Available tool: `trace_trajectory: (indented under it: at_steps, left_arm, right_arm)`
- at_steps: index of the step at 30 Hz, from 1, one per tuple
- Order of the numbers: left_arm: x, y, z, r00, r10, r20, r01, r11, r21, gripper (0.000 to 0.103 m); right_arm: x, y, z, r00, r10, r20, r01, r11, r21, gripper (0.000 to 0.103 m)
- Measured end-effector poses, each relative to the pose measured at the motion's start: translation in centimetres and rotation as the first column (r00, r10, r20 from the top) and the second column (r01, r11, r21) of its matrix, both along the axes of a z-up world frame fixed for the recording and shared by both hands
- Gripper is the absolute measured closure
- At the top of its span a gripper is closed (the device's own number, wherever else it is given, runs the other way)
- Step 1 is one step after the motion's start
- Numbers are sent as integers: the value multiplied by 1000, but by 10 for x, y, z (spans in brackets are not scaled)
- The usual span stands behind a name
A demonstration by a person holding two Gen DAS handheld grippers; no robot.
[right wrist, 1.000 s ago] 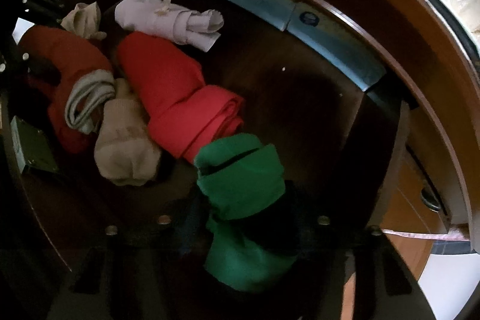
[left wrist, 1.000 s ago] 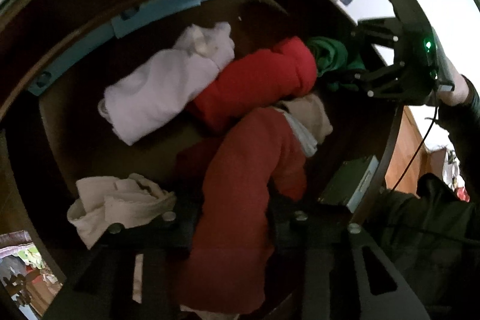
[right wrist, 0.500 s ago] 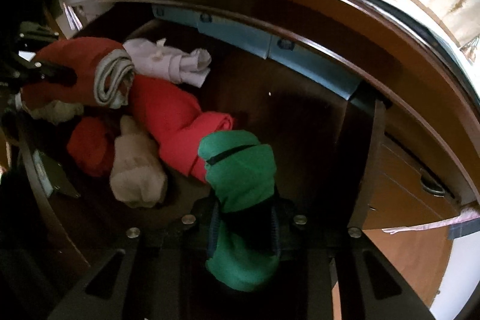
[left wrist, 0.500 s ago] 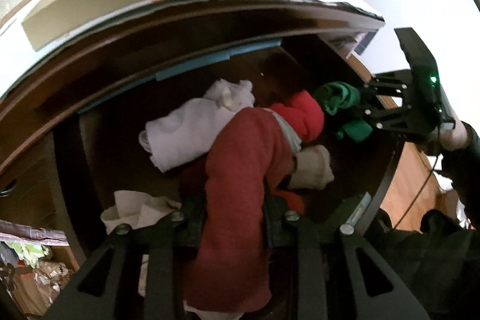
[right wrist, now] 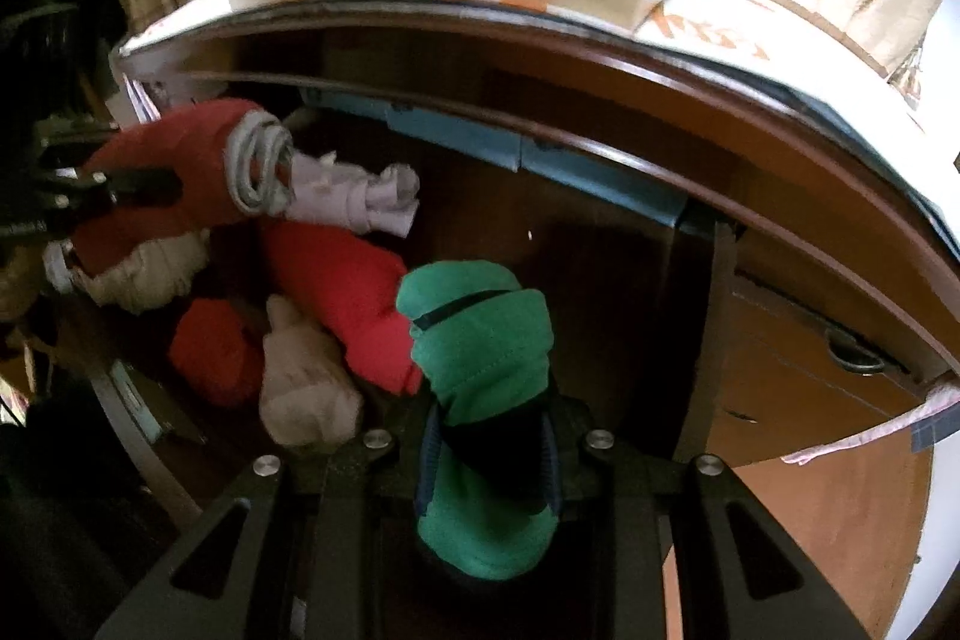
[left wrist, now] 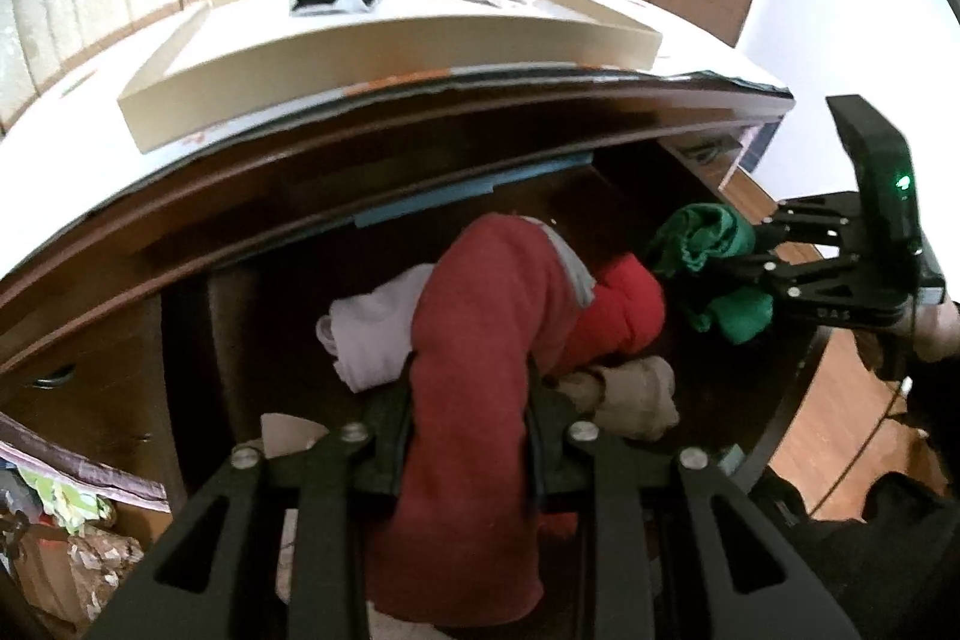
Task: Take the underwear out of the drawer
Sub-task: 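Lift the red and green garments out of the drawer with both grippers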
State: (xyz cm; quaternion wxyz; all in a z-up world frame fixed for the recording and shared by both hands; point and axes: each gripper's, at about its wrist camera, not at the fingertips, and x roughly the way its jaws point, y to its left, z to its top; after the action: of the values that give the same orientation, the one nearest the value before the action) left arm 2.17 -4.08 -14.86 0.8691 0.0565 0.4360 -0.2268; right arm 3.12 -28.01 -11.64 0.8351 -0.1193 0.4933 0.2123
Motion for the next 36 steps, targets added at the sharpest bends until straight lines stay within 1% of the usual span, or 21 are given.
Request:
trace_trajectory:
  at_steps: [5,9,14,20,25,36]
  left_arm:
    - [-4,-4,-3,999,23,36,-24,1000,15,76]
    - [-5,-2,1,997,50,51,-49,999,-18,77]
    - [-5,3,8,992,93,87,-89,995,-47,76]
    - [-8,4,10,987,116,114,-111,993,-51,77]
    - [-11,5,12,981,137,136,-128,989,-70,76]
    - [-13,11,15,972,176,156,-162,982,-95,77]
  right_arm:
    - [0,7,8,1000,-11,29,10,999,46,74]
    - [-1,11,12,999,-18,41,15,996,85,74]
    - [-2,17,16,998,-17,60,11,994,111,74]
    - [-2,21,17,998,-13,66,4,991,134,74]
    - [-5,22,17,997,-20,77,7,987,158,74]
    - [-11,22,27,992,-28,123,1,977,211,74]
